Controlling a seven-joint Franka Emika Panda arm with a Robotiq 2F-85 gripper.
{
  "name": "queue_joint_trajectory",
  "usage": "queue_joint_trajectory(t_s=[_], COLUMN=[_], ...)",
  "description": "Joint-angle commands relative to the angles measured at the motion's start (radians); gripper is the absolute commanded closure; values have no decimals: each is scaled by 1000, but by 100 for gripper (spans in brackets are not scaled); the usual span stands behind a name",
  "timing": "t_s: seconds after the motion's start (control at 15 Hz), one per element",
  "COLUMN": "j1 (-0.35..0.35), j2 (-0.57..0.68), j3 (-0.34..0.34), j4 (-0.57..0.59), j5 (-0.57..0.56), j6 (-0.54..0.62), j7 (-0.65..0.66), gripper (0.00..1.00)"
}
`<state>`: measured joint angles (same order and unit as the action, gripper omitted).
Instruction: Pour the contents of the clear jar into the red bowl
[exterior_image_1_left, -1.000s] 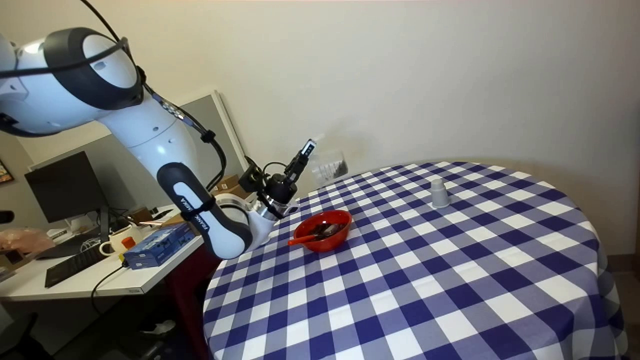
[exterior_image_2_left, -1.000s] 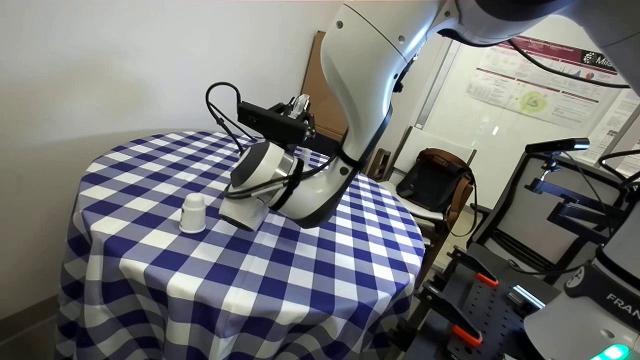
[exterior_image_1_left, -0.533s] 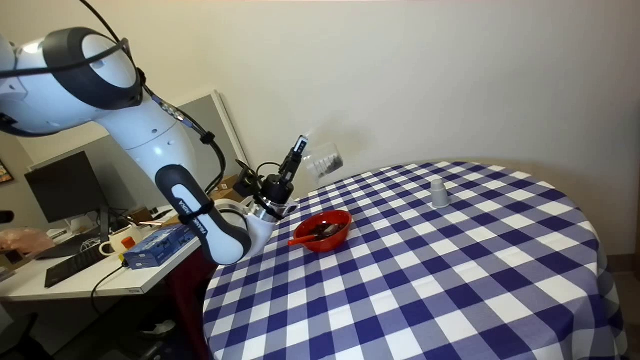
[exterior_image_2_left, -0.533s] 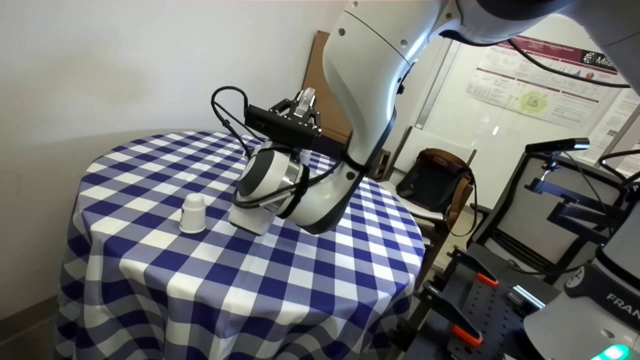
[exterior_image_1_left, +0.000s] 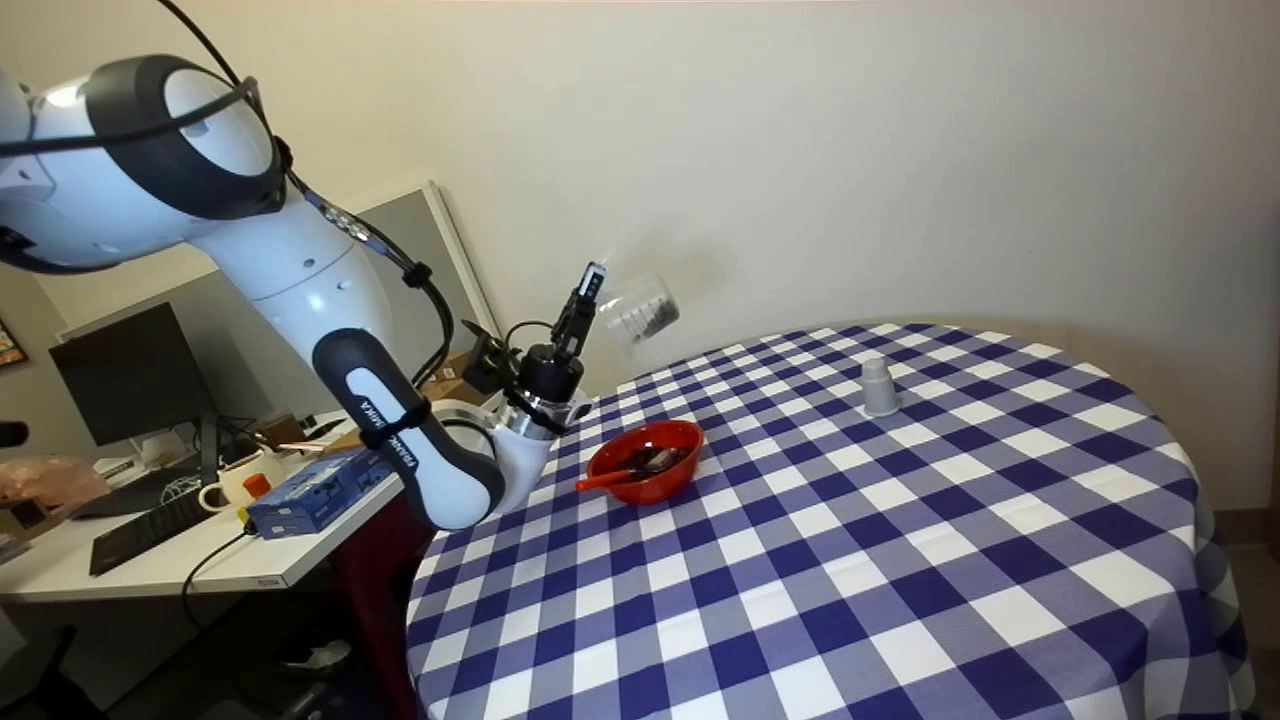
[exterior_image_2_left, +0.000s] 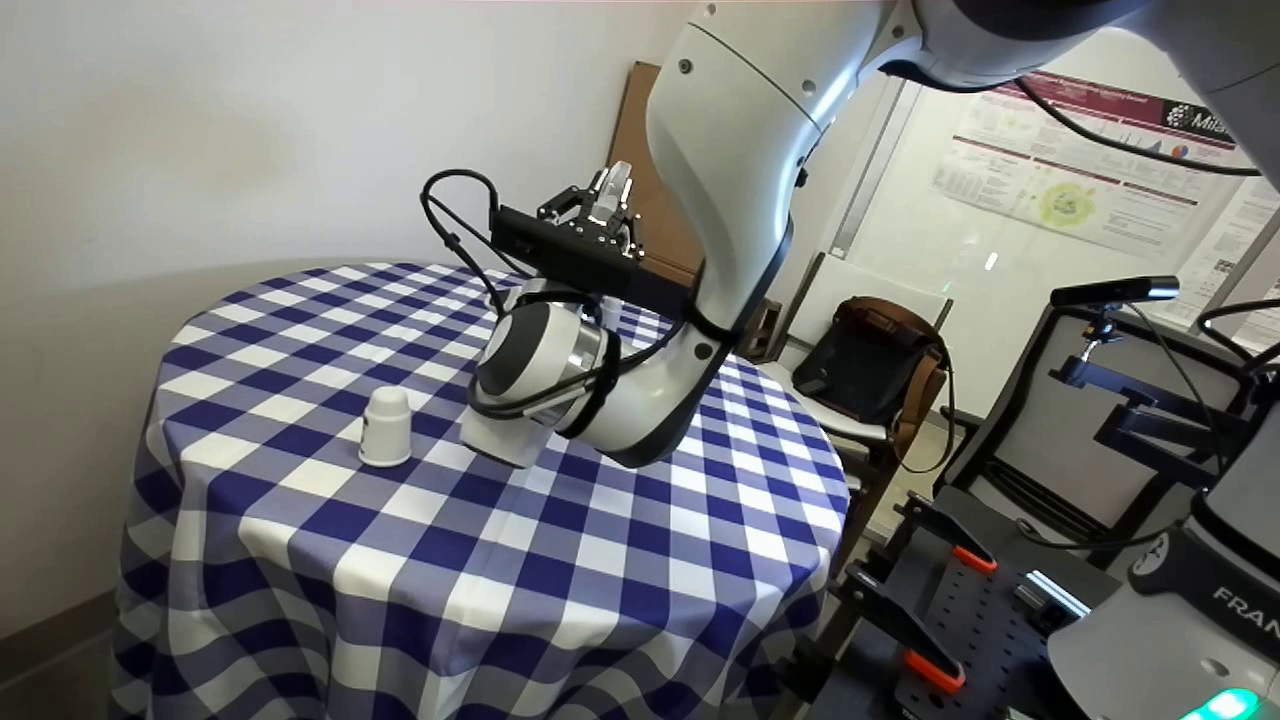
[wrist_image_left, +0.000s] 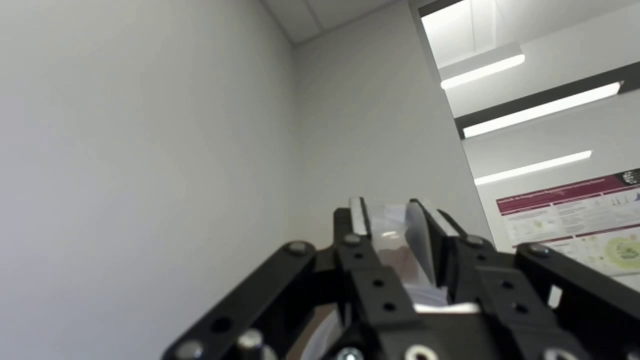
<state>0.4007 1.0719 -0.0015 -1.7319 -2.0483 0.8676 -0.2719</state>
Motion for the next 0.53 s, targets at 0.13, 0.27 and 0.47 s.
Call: queue_joint_trajectory(t_s=[0.13,0.27,0.47], j1=[20,25,36], j2=[-6,-5,-3], j3=[-31,-41,-59], j4=[-27,-27,-26], j5=[-39,-37,-36], j6=[-40,-41,-46], j7=[22,28,37], gripper=[93,93,93])
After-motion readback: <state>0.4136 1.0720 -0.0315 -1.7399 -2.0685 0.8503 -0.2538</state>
